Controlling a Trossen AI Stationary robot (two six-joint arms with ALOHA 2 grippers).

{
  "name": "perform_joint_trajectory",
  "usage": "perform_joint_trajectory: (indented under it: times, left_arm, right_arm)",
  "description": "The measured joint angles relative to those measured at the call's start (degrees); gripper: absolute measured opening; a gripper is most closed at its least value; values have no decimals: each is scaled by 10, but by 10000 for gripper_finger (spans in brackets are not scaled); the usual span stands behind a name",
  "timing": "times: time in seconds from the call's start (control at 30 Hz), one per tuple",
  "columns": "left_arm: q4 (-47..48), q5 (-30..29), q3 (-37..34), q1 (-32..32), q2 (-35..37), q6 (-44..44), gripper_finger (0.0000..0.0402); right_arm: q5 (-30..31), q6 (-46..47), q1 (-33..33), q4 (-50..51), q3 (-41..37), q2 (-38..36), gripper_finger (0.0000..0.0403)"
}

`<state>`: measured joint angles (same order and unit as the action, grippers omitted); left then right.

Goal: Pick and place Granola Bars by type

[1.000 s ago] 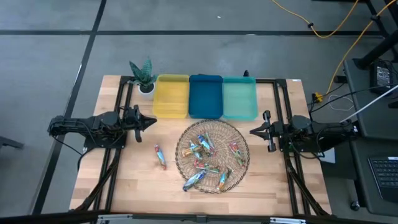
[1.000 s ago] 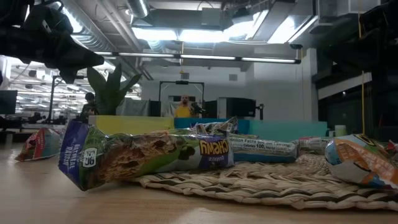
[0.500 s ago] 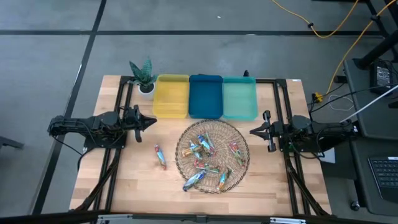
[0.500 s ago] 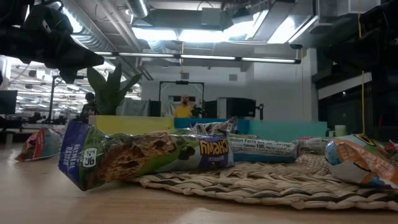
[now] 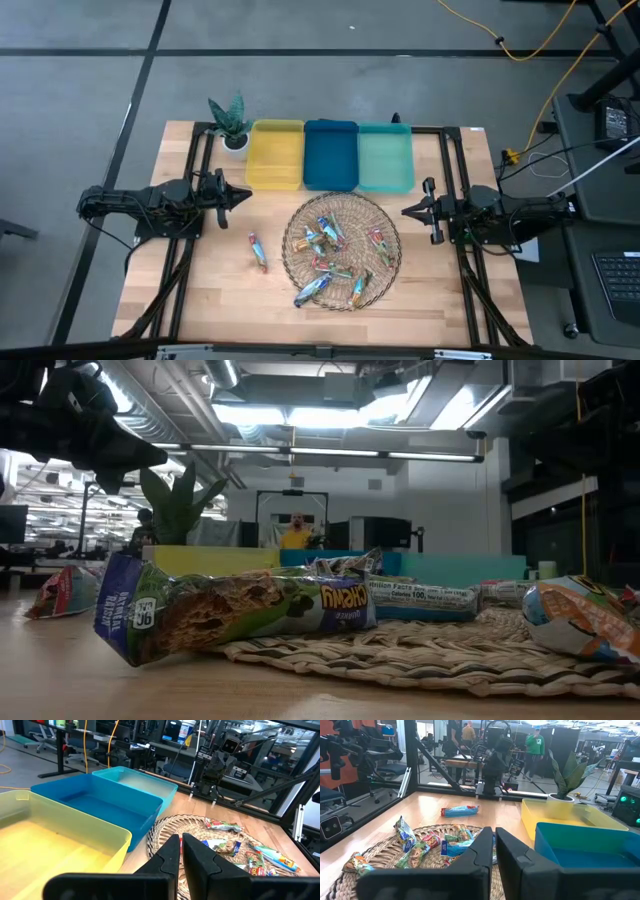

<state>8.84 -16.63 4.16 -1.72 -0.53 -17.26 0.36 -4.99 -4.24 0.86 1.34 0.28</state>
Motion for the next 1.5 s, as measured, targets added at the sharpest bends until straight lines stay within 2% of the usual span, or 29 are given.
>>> perform_joint_trajectory:
  times: [0.3,0.47,0.63,0.73,0.9,1.0,1.1,1.3,1.5]
  left_arm:
    - [0,0,0,0,0,0,16]
    - [0,0,0,0,0,0,16]
    - [0,0,0,0,0,0,15]
    - [0,-25,0,0,0,5,15]
    - [-9,-109,0,0,0,40,15]
    - [-13,-139,0,0,0,49,15]
    - [-14,-140,0,0,0,21,15]
    - [-14,-139,0,0,0,-6,15]
    - [-15,-141,0,0,0,-27,15]
  right_arm:
    - [2,-8,0,0,0,0,26]
    - [54,-7,0,-7,0,0,26]
    - [56,-6,0,-7,0,0,26]
    - [56,-5,0,-8,0,0,26]
    - [56,-1,0,-26,0,0,26]
    - [56,2,0,-40,0,0,26]
    - [56,6,0,-55,0,0,26]
    - [43,110,0,-73,0,0,26]
    - [11,115,0,-108,0,0,26]
